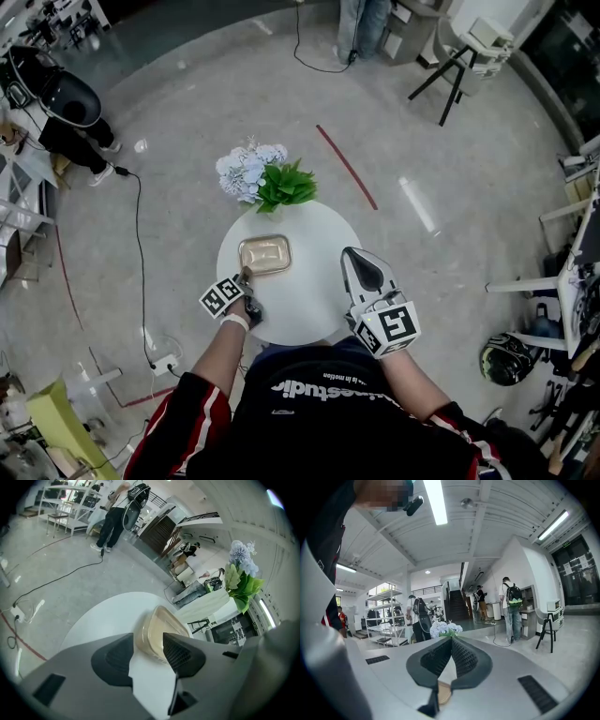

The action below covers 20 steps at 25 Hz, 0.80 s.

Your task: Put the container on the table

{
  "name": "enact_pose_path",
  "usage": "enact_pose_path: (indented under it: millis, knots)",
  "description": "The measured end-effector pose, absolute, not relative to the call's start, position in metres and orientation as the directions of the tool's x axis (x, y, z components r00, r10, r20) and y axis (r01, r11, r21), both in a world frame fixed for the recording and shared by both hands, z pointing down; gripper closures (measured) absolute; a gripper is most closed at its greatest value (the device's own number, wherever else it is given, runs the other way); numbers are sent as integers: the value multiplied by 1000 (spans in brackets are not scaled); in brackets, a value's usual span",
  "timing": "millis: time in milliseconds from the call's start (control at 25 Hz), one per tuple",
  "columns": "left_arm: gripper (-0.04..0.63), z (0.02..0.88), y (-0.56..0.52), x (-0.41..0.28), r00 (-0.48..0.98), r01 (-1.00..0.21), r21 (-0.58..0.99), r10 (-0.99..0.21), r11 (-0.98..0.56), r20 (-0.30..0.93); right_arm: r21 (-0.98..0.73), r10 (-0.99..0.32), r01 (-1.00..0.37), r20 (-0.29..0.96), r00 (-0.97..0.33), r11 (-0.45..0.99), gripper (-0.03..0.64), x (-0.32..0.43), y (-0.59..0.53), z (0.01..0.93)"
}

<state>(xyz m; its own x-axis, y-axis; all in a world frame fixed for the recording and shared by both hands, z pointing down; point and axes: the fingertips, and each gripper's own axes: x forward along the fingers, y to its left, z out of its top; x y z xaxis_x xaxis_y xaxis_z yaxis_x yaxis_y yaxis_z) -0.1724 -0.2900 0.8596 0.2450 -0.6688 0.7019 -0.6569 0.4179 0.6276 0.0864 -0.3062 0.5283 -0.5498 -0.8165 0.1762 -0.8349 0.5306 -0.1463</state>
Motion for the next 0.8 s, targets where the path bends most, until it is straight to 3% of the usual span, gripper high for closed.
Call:
enact_pose_path:
  millis: [800]
  knots:
    - [407,812,-251,-191,239,-751,575,-679,324,695,-176,-800,-806,120,-587,565,601,57,-279,498]
